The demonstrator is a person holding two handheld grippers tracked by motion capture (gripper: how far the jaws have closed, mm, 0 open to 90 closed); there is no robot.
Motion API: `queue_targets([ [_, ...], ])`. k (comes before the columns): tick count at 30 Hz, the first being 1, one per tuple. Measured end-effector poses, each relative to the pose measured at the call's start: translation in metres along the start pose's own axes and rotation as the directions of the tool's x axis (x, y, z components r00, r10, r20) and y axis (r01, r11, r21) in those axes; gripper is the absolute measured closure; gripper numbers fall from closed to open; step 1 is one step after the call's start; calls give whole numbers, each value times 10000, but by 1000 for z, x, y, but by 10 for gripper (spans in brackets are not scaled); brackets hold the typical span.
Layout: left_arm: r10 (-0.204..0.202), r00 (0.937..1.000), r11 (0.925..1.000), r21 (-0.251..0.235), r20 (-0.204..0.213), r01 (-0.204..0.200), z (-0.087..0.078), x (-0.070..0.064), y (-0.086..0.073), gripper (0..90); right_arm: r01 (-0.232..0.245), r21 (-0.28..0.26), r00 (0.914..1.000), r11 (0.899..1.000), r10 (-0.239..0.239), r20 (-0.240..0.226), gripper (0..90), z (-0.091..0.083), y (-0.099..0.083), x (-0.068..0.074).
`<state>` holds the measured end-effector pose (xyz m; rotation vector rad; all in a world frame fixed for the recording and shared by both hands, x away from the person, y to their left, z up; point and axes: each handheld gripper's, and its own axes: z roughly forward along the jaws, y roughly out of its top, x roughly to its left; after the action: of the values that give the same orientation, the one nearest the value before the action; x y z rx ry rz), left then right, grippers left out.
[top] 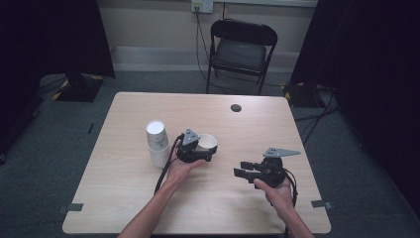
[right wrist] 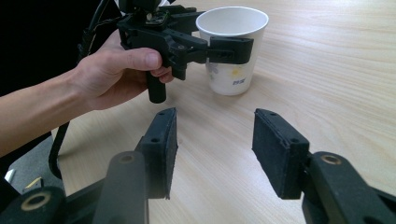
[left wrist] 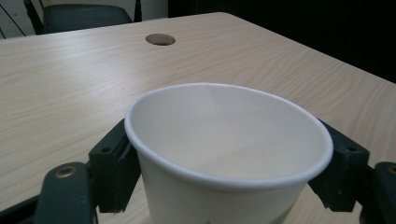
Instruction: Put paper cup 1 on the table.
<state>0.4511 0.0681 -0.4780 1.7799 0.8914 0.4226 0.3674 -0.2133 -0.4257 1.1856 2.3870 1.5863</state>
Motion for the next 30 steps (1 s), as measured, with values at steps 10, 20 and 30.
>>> queue_targets([
  [10,95,9999,9989,452,-64,-92,1,-2,-1,166,-30,-88,10000,10000,30,-16,502,-3,0,1],
  [20,-287,9986,9911,1286,-445,342,-4,1,-2,155,-41,-86,10000,10000,41,26,499,-4,0,0],
  [30,145,9995,9884,1514,-280,-101,-26,-1,5,189,-121,-100,9999,9999,122,106,497,-5,-1,-2],
])
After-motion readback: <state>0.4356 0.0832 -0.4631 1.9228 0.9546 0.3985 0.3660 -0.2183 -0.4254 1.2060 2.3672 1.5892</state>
